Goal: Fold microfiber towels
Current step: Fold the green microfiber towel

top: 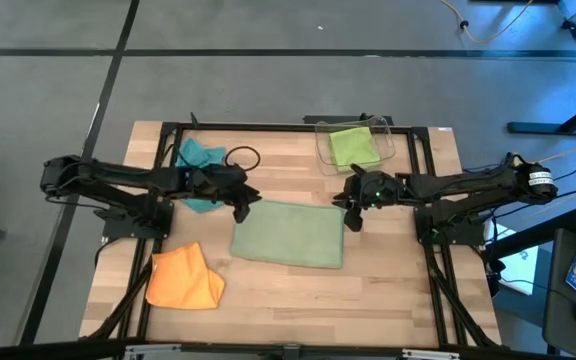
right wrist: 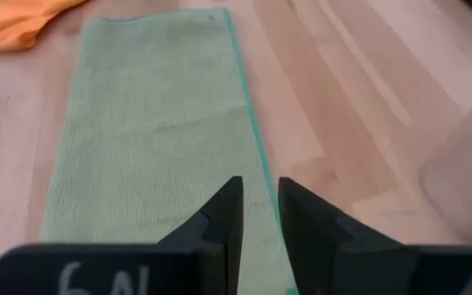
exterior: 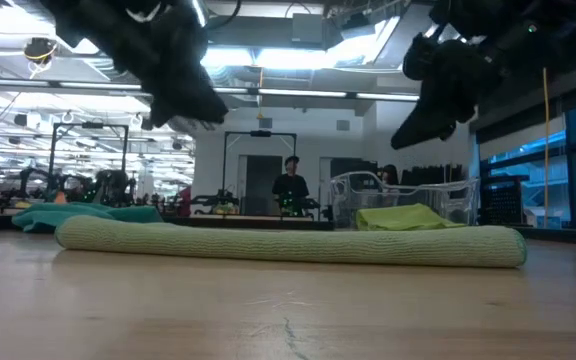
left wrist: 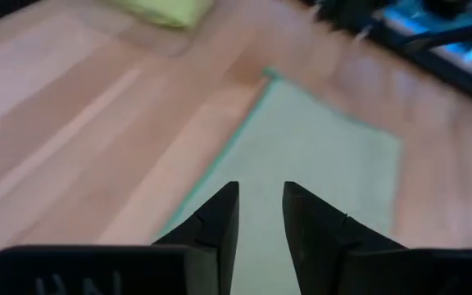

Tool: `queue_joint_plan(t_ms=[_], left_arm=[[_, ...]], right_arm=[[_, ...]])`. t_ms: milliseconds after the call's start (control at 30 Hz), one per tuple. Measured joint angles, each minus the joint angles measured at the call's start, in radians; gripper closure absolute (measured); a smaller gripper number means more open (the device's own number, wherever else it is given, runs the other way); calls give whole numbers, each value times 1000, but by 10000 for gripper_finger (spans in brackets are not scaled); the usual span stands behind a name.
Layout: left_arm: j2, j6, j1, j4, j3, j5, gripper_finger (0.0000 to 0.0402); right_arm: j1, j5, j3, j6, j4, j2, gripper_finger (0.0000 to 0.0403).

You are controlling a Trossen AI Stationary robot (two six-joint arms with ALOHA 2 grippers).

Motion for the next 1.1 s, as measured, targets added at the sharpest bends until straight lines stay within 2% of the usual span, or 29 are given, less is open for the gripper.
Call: queue_joint_plan(t_ms=[200,367,467,533,733,933,1000,1100], left_arm=[[124,-97,-128,210,1,-61,312],[273,-126,-224,383,12,-107,312],[366,-139,-261,379,80,-150,312],[433,-92,-282,357,153,-175,312],[619,151,-313,232,414,-188,312],[763,389,-321,230,582,-196,312],[813,382,-322,225,625,-204,312],[870,260,-320,204,660,-226,312]], right_arm=[[0,0,13,-81,0,0,321],[0,0,13,-48,-39,0,321],[1,0,13,-30,-92,0,321],[0,0,13,-49,-155,-7,321],[23,0,13,-103,-344,-59,321],[48,0,13,43,-504,-122,321],[53,6,13,96,-530,-150,321],[65,54,13,159,-553,-190,321]])
